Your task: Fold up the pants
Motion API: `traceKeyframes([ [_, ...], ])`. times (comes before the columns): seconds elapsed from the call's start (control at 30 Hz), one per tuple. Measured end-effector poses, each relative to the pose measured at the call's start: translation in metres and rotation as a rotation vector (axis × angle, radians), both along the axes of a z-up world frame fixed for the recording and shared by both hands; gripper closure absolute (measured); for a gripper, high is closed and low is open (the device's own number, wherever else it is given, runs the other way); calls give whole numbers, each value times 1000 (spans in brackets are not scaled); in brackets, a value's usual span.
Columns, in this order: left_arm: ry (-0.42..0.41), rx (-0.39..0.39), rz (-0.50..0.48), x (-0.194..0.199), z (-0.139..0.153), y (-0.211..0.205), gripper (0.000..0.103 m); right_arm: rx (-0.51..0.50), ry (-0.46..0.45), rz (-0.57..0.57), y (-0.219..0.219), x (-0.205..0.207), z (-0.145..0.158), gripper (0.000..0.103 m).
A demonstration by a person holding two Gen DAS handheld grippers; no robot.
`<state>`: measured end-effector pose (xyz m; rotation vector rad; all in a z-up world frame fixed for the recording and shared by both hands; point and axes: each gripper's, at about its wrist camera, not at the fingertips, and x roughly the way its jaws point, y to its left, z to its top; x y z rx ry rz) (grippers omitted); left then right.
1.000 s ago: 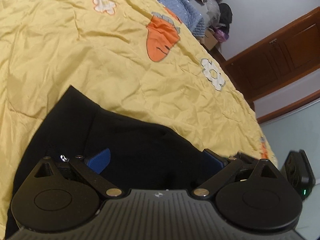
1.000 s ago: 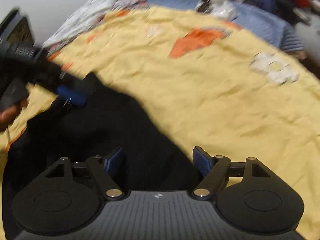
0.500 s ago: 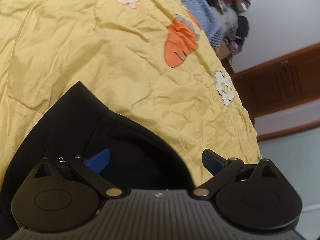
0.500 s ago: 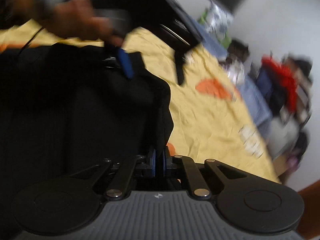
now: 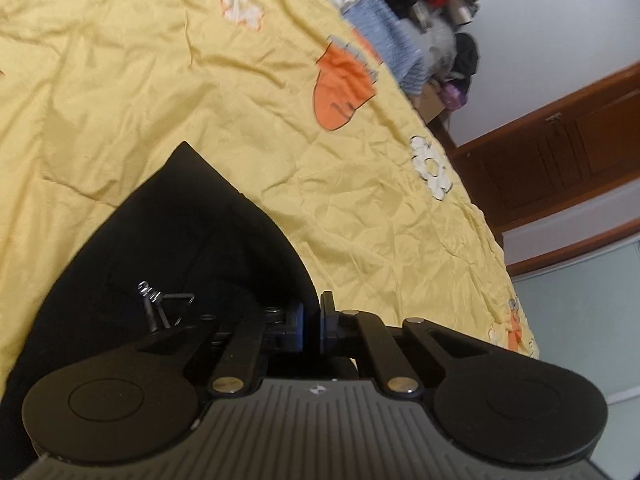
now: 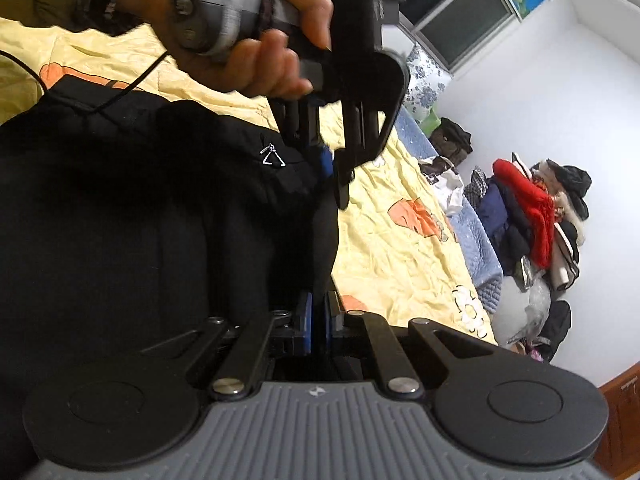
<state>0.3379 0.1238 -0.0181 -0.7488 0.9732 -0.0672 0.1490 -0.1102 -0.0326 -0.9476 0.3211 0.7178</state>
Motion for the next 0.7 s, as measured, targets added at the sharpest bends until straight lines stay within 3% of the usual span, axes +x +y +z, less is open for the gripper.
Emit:
traceKeyframes([
  [0.27,-189,113,-41,-98,34,-8,97,94,-21,-85,-11,-38,10,97],
  [0.47,-226,74,-16,-167,32,-7,97,102,-121,-176,-8,-78,9,95],
  [0.6,-237,74,-5,-185,33,-10,97,137,-77,-231,-5,-83,6,91],
  [0.63,-240,80,-6,-188,34,-11,97,115,-104,-234,-2,-86,3,84],
  [0.7,-239,85,-5,-189,35,-12,97,61,-160,-245,3,-86,-4,50],
])
